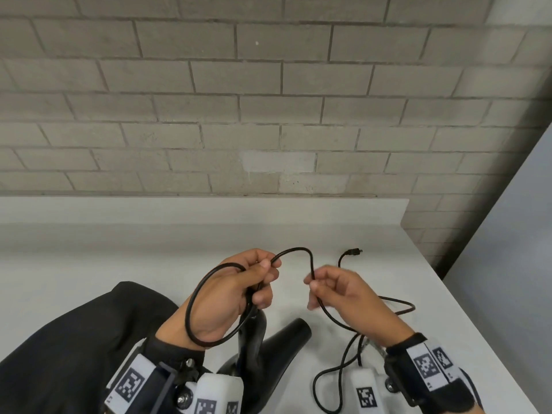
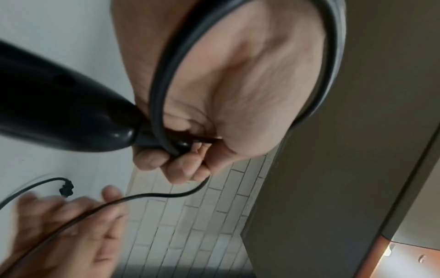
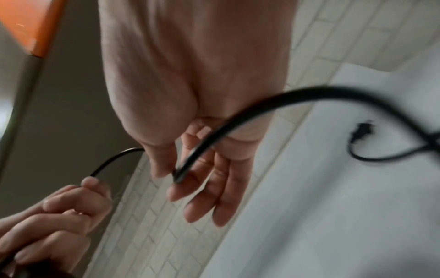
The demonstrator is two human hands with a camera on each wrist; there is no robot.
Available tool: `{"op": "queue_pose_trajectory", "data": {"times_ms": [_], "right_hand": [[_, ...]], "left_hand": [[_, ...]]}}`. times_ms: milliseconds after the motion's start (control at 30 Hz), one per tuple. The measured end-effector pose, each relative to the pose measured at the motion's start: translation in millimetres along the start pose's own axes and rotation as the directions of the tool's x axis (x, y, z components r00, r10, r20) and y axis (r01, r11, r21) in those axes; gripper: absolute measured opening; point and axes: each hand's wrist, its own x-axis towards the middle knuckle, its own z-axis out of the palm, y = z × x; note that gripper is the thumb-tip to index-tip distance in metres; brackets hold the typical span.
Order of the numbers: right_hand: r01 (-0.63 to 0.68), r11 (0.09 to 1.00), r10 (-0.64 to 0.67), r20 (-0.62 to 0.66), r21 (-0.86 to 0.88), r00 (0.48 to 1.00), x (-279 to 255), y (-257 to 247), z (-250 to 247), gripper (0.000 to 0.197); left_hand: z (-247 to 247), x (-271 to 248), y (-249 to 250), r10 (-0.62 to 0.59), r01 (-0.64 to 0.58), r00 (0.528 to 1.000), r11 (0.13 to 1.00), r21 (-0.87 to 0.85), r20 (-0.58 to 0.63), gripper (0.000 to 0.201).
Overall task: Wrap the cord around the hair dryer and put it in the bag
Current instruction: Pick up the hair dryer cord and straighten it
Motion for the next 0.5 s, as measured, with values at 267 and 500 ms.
{"op": "queue_pose_trajectory", "data": {"times_ms": [267,500], "right_hand": [[-0.161,0.971,0.151,0.068,0.179,0.986,-25.8,5.6,-2.8,0.02],[0.051,0.913,0.084,-0.309,0.404,0.947,-37.0,-43.1,-50.8,0.017]], "left_hand": [[-5.3,-0.6,1.5,0.01,-0.004,0.999,0.989,0.148,-0.042,0.015],[-29.9,-13.3,20.3,0.19,-0.185,0.982,0.949,0.256,0.007,0.026]]}}
